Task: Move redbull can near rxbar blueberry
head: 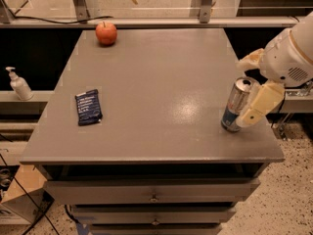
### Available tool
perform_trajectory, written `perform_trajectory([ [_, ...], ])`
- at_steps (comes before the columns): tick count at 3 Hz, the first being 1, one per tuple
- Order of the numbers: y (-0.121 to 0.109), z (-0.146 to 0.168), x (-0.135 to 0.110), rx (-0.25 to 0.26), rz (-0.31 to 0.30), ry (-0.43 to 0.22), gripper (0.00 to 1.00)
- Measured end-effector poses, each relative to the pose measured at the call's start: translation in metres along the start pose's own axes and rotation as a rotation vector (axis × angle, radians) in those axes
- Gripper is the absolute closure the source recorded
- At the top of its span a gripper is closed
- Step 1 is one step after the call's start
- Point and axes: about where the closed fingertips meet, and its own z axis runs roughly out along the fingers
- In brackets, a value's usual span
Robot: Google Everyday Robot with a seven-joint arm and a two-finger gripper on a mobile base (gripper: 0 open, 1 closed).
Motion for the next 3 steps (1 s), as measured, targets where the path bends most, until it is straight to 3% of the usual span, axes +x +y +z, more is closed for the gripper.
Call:
perform_trajectory([
  [1,-0.002,0.001,-0.002,-0.014,0.026,-0.076,0.39],
  [3,-0.002,-0.021,-0.043,-0.023,-0.005,-0.166,0.87],
])
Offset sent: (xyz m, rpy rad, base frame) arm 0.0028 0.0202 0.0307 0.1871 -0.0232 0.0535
